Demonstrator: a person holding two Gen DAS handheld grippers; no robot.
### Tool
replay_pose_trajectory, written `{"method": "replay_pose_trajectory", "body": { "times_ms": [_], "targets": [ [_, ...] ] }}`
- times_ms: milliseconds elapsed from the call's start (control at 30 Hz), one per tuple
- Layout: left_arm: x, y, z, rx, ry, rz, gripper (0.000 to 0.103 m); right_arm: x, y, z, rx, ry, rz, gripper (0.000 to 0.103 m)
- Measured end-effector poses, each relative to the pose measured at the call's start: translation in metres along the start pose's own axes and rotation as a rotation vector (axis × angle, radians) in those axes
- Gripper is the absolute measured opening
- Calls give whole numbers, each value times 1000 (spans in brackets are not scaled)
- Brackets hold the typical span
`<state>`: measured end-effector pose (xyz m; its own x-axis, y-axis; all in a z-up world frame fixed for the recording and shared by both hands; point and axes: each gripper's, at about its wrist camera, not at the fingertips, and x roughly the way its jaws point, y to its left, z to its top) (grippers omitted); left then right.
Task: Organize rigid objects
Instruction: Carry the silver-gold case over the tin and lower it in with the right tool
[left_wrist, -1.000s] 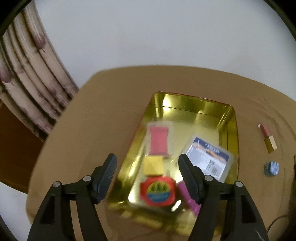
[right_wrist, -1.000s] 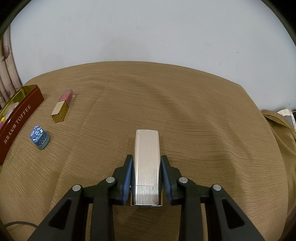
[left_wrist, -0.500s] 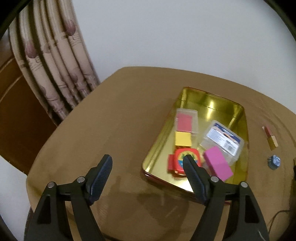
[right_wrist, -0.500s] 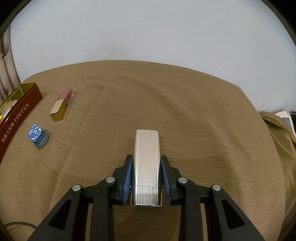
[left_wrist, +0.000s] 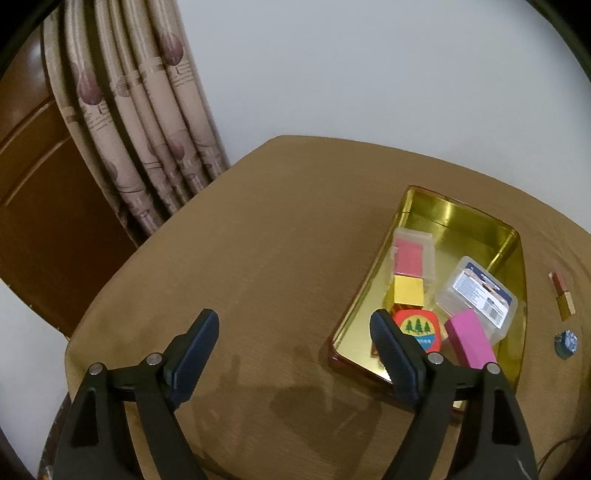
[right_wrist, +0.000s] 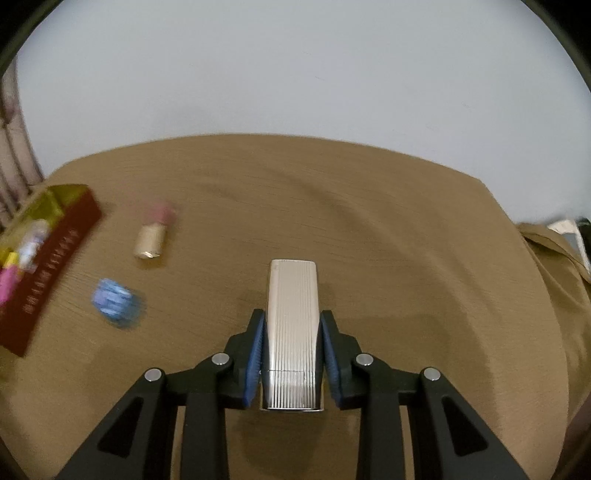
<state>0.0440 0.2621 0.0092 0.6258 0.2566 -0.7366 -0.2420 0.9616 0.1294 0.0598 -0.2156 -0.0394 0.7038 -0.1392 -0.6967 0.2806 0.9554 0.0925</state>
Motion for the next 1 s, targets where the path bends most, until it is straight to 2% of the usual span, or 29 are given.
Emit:
{"method": "replay_pose_trajectory", "body": {
  "times_ms": [200, 500, 700, 1000],
  "targets": [
    [1, 4, 1, -27, 7, -4, 85, -25, 60, 16, -95, -39, 127, 29],
    [5, 11, 2, -61, 18, -15, 86, -48, 161, 27, -253, -50, 294, 29],
    [9, 14, 3, -91, 37, -24, 86, -46, 214, 39, -331, -39, 356, 29],
    [13, 15, 5, -96, 48, -35, 86, -20, 254, 54, -382, 11, 371, 29]
  ]
}}
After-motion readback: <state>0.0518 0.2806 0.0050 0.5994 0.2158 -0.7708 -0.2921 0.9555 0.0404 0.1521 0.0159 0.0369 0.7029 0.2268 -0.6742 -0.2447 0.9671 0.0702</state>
